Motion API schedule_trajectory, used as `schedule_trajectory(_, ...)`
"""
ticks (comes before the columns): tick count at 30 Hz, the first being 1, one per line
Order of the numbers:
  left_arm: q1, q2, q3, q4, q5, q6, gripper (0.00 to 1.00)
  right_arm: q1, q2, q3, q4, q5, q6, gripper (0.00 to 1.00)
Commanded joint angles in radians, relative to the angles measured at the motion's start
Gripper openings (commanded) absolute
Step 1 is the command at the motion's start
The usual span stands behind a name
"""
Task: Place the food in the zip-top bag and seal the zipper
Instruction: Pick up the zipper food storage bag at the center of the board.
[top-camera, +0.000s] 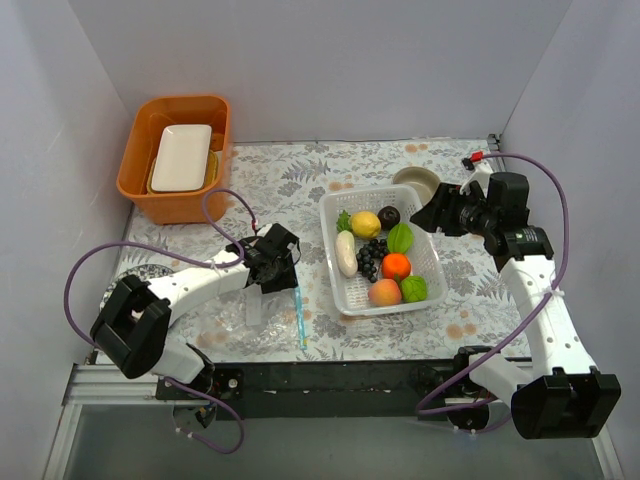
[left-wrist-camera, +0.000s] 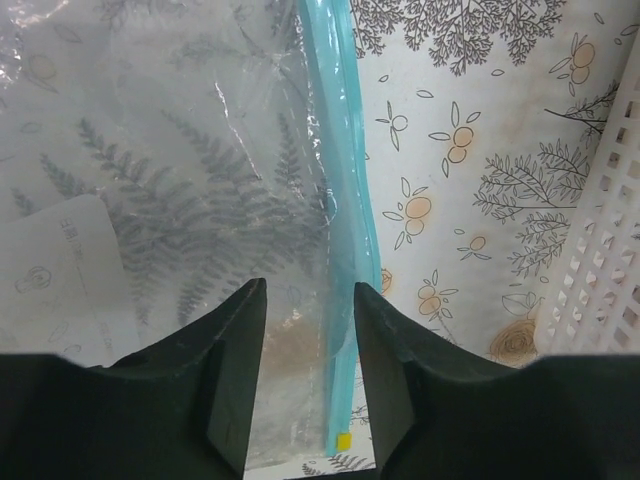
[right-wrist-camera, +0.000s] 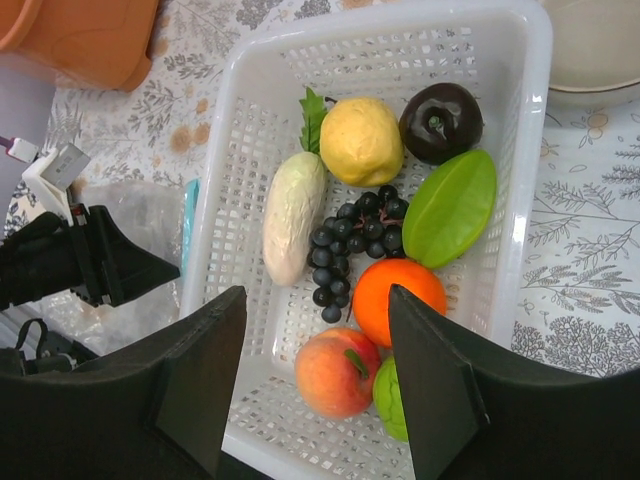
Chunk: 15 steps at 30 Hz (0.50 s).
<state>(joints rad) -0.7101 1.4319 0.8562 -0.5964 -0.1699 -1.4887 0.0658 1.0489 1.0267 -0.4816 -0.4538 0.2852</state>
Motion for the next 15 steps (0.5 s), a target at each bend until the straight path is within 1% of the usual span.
schedule_trajectory(1,0.000,-0.039,-0.003,0.032,-0.008,-0.002,0.45,0.003,0.022,0.001,0.040,-0.042,-0.001,0.67)
schedule_trajectory(5,0.000,-0.008,-0.011,0.044,-0.011,0.004,0.47,0.009,0.028,0.013,0.041,-0.031,-0.003,0.67)
schedule_trajectory(7,0.000,0.002,-0.022,0.050,-0.022,0.004,0.42,0.018,0.037,0.025,0.037,-0.034,0.003,0.67)
schedule_trajectory(8,0.000,0.005,-0.028,0.056,-0.019,0.002,0.34,0.026,0.043,0.030,0.031,-0.033,0.002,0.67)
schedule_trajectory(10,0.000,0.002,-0.049,0.087,0.001,-0.004,0.25,0.066,0.060,0.041,0.003,-0.002,-0.004,0.67)
schedule_trajectory(11,0.000,-0.007,-0.057,0.095,0.006,-0.004,0.17,0.081,0.065,0.050,-0.008,0.009,-0.007,0.67)
schedule_trajectory(14,0.000,-0.013,-0.065,0.099,0.012,-0.005,0.02,0.138,0.077,0.035,-0.006,0.033,0.000,0.68)
schedule_trajectory(15,0.000,-0.024,-0.068,0.098,0.012,-0.007,0.00,0.158,0.076,0.027,0.001,0.036,0.006,0.67)
